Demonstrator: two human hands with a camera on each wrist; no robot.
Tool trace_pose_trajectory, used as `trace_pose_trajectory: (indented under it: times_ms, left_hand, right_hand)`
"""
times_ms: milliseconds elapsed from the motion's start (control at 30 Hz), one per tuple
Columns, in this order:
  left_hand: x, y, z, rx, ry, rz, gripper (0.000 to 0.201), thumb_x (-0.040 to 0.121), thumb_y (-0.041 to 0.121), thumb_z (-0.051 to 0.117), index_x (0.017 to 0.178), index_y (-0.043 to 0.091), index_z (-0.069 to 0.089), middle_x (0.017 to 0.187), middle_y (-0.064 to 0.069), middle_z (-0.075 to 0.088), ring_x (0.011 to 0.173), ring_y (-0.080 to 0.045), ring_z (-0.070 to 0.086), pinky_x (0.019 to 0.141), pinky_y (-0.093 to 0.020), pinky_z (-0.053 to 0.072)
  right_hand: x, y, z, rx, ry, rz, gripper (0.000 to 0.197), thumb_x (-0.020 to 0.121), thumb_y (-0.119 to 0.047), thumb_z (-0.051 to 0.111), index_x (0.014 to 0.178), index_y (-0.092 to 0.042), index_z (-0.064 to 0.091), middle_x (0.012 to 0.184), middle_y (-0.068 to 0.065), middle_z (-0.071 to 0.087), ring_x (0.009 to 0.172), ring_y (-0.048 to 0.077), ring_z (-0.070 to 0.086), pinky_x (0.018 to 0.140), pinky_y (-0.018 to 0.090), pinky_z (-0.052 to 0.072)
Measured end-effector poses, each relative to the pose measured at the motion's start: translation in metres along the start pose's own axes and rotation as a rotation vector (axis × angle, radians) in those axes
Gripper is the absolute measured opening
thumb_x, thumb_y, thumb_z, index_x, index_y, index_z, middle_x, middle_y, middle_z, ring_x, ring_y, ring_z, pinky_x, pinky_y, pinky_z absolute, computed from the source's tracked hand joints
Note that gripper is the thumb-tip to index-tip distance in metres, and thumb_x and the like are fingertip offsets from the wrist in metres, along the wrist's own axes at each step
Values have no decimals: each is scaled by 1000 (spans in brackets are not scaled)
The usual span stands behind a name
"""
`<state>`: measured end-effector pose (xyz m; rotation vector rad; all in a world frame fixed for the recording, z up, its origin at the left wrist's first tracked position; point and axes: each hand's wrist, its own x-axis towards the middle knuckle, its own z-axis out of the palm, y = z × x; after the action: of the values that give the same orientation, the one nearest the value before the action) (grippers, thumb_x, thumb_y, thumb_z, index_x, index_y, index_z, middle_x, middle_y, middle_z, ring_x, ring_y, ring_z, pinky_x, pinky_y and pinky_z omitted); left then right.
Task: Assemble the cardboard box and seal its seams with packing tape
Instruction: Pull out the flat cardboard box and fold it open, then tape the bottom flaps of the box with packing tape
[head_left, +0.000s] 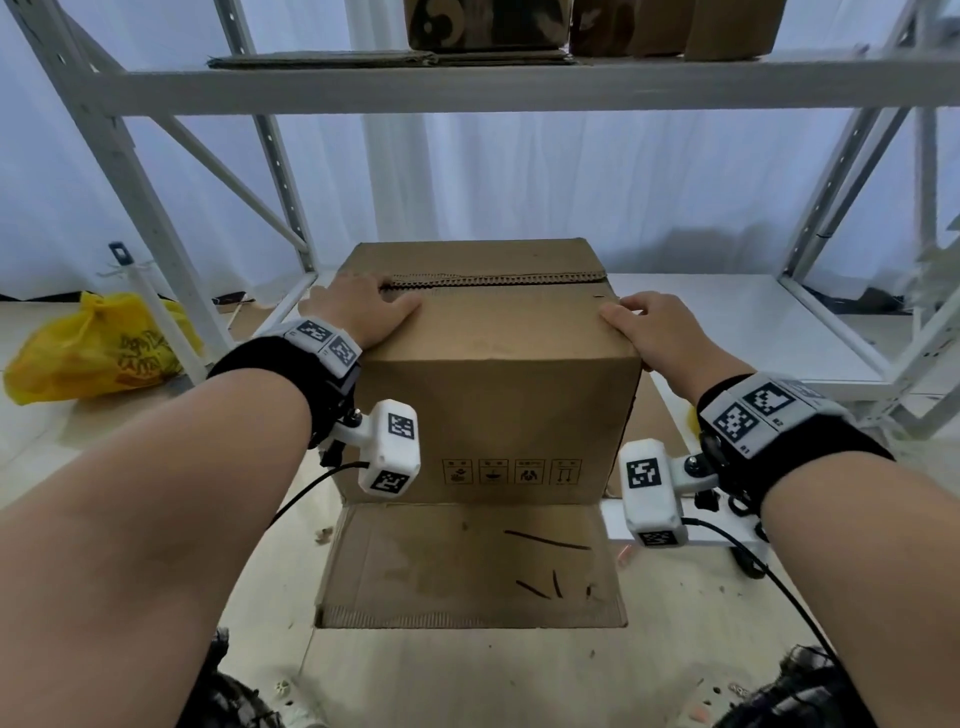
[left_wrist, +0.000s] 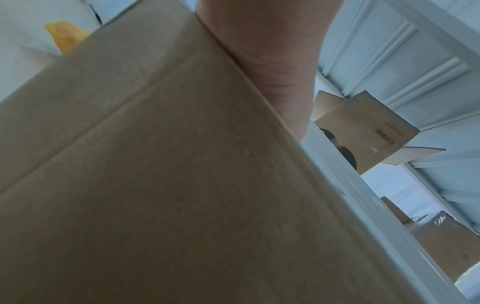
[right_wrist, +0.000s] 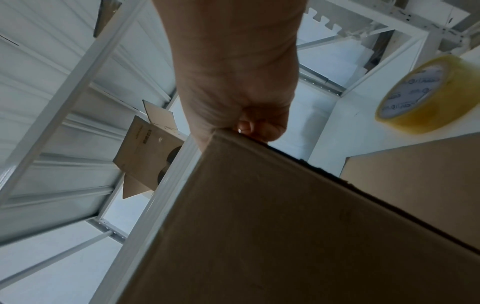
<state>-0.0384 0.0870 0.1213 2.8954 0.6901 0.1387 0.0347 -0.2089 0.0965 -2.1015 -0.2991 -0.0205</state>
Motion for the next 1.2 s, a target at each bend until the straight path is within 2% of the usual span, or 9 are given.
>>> trace_pose_trajectory:
  times_ms: [100, 167, 333, 467, 733, 900, 1033, 1133, 1200]
  left_hand:
    - [1, 4, -2, 36, -43, -22, 72, 84, 75, 28, 144, 35, 34, 153, -8, 28, 136, -38, 31, 110, -54, 25]
    - [-2, 10, -3, 93, -83, -38, 74, 86, 74, 21, 147, 33, 26, 156, -4, 21, 142, -36, 18, 112, -60, 12]
    - [-20, 48, -3, 129, -117, 59, 76, 91, 68, 15, 152, 23, 11, 160, -2, 2, 146, -28, -4, 113, -57, -8]
    - [-34, 90, -3, 100, -51, 252, 69, 93, 63, 19, 151, 25, 16, 159, -6, 7, 147, -27, 3, 117, -52, -1]
    - [-65, 166, -3, -86, 59, 577, 55, 98, 48, 34, 141, 14, 40, 147, -8, 40, 136, -25, 34, 112, -41, 26]
    - [-86, 225, 28, -83, 223, 982, 36, 98, 31, 47, 128, 14, 57, 146, -7, 42, 141, -24, 27, 113, -34, 15]
    - [-92, 281, 83, -3, 64, 1038, 35, 98, 28, 46, 131, 18, 53, 148, -4, 38, 136, -25, 31, 106, -36, 27]
    - [-81, 304, 132, 153, -143, 919, 43, 98, 27, 45, 140, 22, 40, 152, -5, 28, 135, -28, 30, 105, -41, 34]
    - [-72, 312, 161, 236, -218, 882, 49, 97, 23, 48, 144, 21, 32, 153, -6, 23, 133, -29, 32, 103, -42, 37]
  right_hand:
    - [2, -1, 3, 60, 28, 45, 39, 94, -36, 55, 120, -8, 57, 111, 7, 62, 92, 22, 60, 64, 27, 46]
    - [2, -2, 3, 97, 27, 74, 39, 94, -36, 56, 121, -7, 57, 112, 9, 63, 93, 25, 62, 70, 35, 52]
    - [-3, -3, -4, 71, 2, 66, 38, 95, -37, 53, 122, -10, 56, 105, 7, 62, 84, 21, 60, 58, 27, 47]
    - [-13, 3, -25, 44, 14, 66, 35, 97, -38, 47, 118, -12, 55, 89, 10, 62, 66, 19, 59, 54, 26, 48]
    - [-34, 62, -104, -178, 96, 210, 19, 94, -18, 53, 104, -4, 62, 75, 8, 62, 60, 24, 58, 53, 30, 50]
    - [-36, 93, -128, -333, 93, 235, 21, 92, -16, 54, 103, -3, 65, 88, 11, 63, 79, 31, 63, 78, 43, 56]
    - [-46, 142, -135, -524, -59, 379, 22, 91, -17, 51, 86, -1, 64, 84, 17, 66, 72, 29, 61, 71, 39, 57]
    - [-47, 182, -130, -613, -140, 478, 31, 91, -19, 55, 63, -6, 51, 62, 8, 47, 60, 24, 47, 56, 32, 44]
    - [-46, 200, -120, -662, -245, 481, 33, 95, -31, 53, 84, -2, 65, 76, 10, 54, 75, 26, 52, 59, 28, 41]
